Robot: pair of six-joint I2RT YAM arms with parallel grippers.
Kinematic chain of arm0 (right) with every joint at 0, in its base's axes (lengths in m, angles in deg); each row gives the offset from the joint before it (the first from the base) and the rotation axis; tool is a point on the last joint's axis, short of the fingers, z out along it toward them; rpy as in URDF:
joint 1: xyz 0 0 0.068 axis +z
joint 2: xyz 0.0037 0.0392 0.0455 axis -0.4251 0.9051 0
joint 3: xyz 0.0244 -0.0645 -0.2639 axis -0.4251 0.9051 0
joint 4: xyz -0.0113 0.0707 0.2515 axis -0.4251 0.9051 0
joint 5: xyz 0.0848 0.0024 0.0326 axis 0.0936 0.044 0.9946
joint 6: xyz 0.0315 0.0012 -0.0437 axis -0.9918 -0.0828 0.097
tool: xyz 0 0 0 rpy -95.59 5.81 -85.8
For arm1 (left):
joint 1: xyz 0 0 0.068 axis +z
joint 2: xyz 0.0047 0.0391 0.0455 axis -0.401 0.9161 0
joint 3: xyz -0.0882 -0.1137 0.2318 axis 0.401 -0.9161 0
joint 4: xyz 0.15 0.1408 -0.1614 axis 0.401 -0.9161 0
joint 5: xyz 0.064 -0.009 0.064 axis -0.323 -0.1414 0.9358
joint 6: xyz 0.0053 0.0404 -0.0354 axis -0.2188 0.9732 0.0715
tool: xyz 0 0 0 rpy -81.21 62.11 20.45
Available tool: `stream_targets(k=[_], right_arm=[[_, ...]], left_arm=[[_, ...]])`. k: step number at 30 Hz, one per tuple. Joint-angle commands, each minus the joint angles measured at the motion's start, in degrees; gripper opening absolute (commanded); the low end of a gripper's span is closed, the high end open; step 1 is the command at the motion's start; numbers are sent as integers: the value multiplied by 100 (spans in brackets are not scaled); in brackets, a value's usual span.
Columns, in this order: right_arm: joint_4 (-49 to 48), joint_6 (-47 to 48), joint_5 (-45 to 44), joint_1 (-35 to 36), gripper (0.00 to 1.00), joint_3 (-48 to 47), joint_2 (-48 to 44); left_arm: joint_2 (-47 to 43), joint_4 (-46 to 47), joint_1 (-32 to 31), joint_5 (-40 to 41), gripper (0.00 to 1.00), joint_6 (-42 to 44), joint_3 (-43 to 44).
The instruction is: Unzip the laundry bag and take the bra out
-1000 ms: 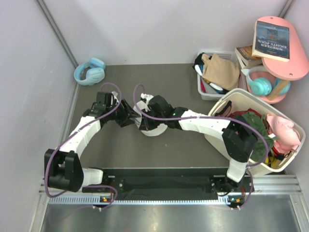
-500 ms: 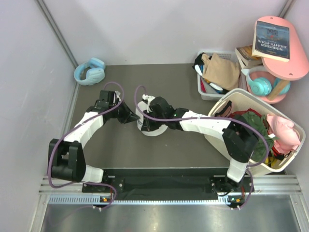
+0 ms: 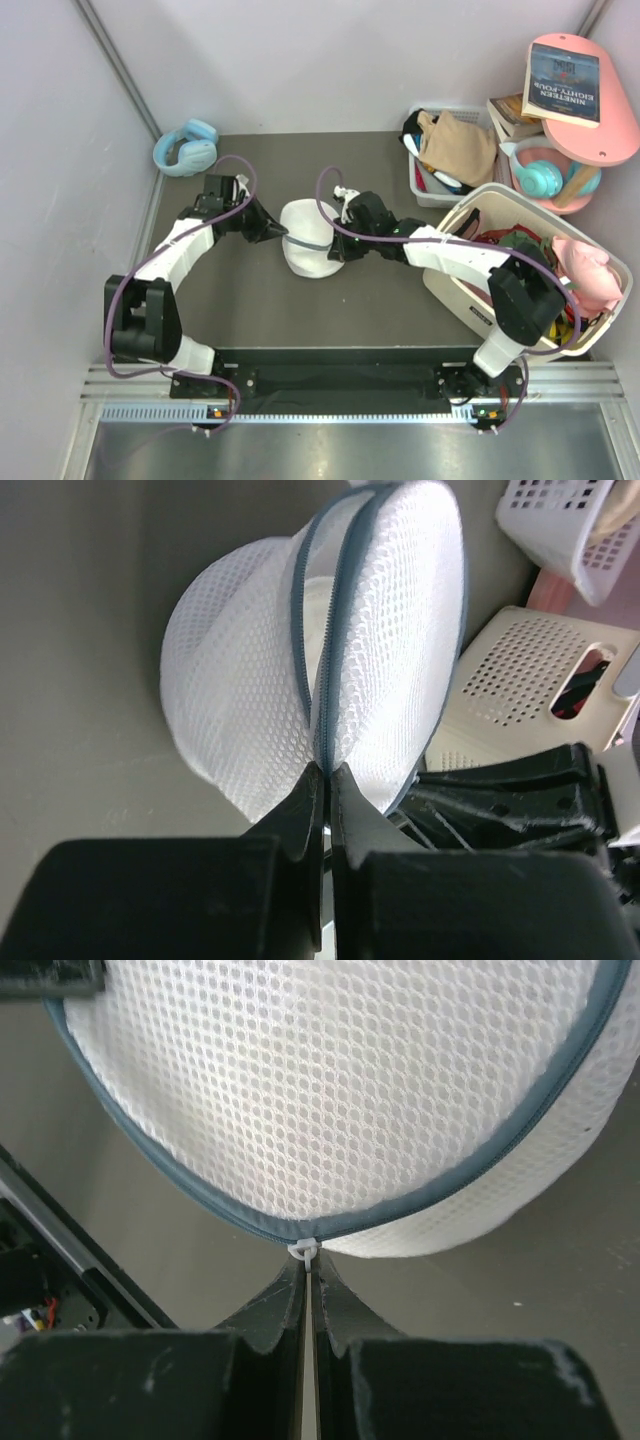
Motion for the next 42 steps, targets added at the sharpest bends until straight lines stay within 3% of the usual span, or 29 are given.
stream_targets(k=[1, 5, 8, 10, 13, 15, 21, 29, 39, 42], right_arm=[[413, 470, -90, -20, 0, -513, -99], [422, 453, 68, 121, 0, -707, 85], [352, 356, 139, 332, 0, -768, 261], [221, 207, 200, 472, 0, -803, 358], [167, 188, 324, 604, 0, -1021, 577], [246, 206, 350, 640, 0, -1181, 753], [141, 75, 596, 745, 0, -1638, 1158], [247, 118, 666, 851, 0, -1964, 1413], [194, 92, 596, 859, 0, -1797, 1246], [185, 83, 587, 859, 0, -1744, 1211]], left_arm=[[334, 217, 78, 92, 0, 313, 781], [923, 208, 69, 40, 0, 454, 1345], [1187, -19, 69, 101, 35, 612, 1767], [1214, -308, 69, 293, 64, 770, 1987], [1100, -582, 69, 531, 78, 972, 1987], [942, -924, 78, 760, 80, 1086, 1822], [38, -1075, 69, 770, 80, 982, 733], [-623, -187, 69, 312, 74, 173, -192], [-70, 15, 69, 268, 32, 208, -131], [36, 15, 69, 251, 15, 234, -61]])
